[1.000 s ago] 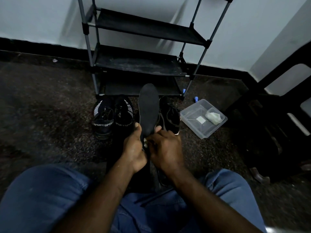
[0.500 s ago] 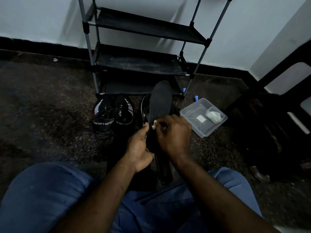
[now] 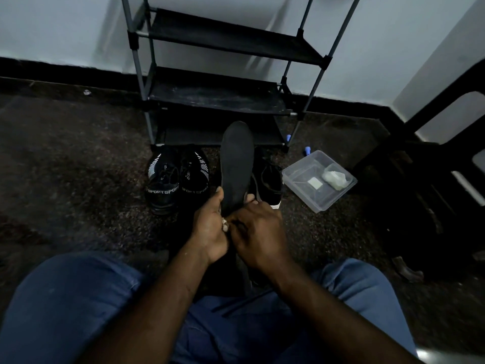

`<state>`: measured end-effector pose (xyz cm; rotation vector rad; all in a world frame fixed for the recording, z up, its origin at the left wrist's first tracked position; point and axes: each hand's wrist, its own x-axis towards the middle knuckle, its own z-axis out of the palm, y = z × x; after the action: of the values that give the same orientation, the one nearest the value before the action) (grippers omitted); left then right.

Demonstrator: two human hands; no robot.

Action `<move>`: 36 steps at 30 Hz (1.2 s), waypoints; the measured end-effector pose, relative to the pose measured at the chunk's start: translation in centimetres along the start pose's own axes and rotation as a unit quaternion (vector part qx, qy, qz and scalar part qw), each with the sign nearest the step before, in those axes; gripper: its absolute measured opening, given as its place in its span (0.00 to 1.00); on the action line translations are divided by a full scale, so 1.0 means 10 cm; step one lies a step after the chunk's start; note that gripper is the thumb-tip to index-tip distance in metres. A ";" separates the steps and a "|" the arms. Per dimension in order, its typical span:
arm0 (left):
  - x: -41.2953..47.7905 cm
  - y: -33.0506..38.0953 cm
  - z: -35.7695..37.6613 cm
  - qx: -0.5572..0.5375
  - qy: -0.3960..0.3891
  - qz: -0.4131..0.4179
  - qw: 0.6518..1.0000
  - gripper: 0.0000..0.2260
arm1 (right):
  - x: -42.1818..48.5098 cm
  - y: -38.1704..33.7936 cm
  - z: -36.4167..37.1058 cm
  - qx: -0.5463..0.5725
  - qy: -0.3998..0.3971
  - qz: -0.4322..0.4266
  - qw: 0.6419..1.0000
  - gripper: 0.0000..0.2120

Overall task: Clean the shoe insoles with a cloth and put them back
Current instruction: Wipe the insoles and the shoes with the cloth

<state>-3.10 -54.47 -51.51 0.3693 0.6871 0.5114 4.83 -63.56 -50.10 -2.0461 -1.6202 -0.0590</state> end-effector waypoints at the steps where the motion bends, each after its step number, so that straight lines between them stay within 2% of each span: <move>1: 0.01 0.01 0.01 -0.007 0.004 0.005 1.000 0.26 | 0.01 0.05 -0.03 -0.030 -0.005 -0.010 0.999 0.05; 5: 0.05 0.04 0.03 -0.034 0.004 0.016 0.999 0.25 | 0.09 0.24 -0.13 -0.110 0.000 0.036 0.993 0.06; 9: 0.03 0.06 0.06 -0.042 0.013 0.005 0.999 0.22 | -0.02 0.11 -0.02 -0.029 0.006 0.048 0.998 0.03; 15: -0.02 0.00 0.03 -0.011 0.026 -0.027 0.999 0.29 | 0.03 -0.11 0.05 0.078 -0.008 0.078 0.994 0.10; 20: -0.02 0.03 0.04 0.006 0.029 -0.027 0.999 0.31 | 0.11 -0.17 0.02 0.063 0.008 0.070 0.996 0.12; 23: -0.04 0.02 0.05 -0.009 0.032 -0.040 0.999 0.30 | 0.06 -0.12 0.07 0.056 -0.013 0.074 0.996 0.12; 27: -0.04 0.07 0.07 -0.050 0.026 -0.008 0.998 0.25 | 0.04 0.03 0.01 -0.003 -0.034 0.025 0.999 0.07; 30: -0.04 0.08 0.11 -0.079 0.012 0.002 0.997 0.20 | 0.14 0.19 -0.05 -0.027 -0.010 0.053 0.998 0.04; 34: -0.06 0.09 0.14 -0.071 0.016 -0.004 0.997 0.20 | 0.11 0.17 -0.02 -0.003 -0.034 0.068 0.997 0.08; 36: -0.05 0.10 0.12 -0.058 0.021 -0.010 0.998 0.23 | 0.05 0.09 0.02 0.045 -0.031 0.072 0.996 0.07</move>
<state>-2.92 -54.14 -49.88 0.2426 0.6969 0.5386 5.77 -63.19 -50.42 -2.1078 -1.4792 0.1283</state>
